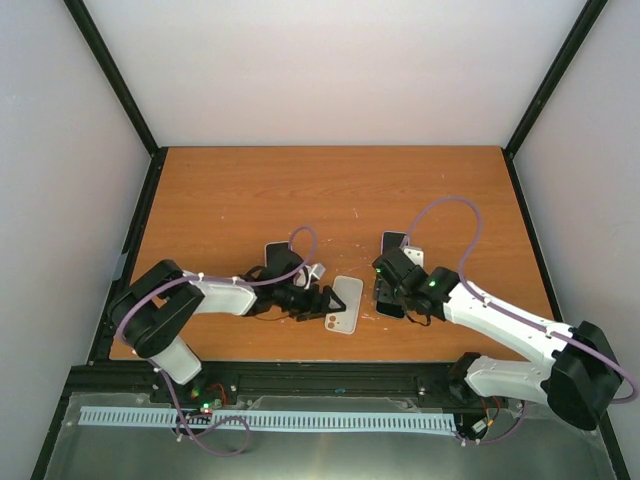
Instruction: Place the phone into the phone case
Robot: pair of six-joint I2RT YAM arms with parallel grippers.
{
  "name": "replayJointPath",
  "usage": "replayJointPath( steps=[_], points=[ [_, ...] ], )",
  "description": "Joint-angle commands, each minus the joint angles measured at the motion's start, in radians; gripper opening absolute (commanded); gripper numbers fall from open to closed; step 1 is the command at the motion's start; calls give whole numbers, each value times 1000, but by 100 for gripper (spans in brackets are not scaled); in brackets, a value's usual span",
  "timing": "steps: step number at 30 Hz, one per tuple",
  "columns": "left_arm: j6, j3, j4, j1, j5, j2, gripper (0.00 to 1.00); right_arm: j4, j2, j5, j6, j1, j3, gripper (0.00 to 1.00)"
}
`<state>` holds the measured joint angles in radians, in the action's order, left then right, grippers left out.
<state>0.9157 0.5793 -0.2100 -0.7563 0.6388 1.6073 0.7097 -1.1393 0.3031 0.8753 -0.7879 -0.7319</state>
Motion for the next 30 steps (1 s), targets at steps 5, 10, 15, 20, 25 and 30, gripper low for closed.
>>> replayJointPath(
  steps=[5, 10, 15, 20, 25, 30],
  points=[
    [69, 19, 32, -7, -40, -89, 89, -123, -19, -88, -5, 5, 5, 57],
    [47, -43, 62, 119, -46, -214, 96, -152, -117, -103, 20, -38, -37, 57],
    [-39, -37, 175, 197, -111, -310, 100, -166, -207, -93, 67, -108, -89, 57],
    [-90, -50, 235, 276, -142, -351, 99, -168, -330, -99, 134, -173, -155, 58],
    [-114, -72, 283, 279, -214, -436, 100, -148, -408, -83, 188, -202, -220, 57],
    [-111, -103, 303, 279, -227, -482, 99, -118, -466, -77, 208, -211, -255, 57]
  ],
)
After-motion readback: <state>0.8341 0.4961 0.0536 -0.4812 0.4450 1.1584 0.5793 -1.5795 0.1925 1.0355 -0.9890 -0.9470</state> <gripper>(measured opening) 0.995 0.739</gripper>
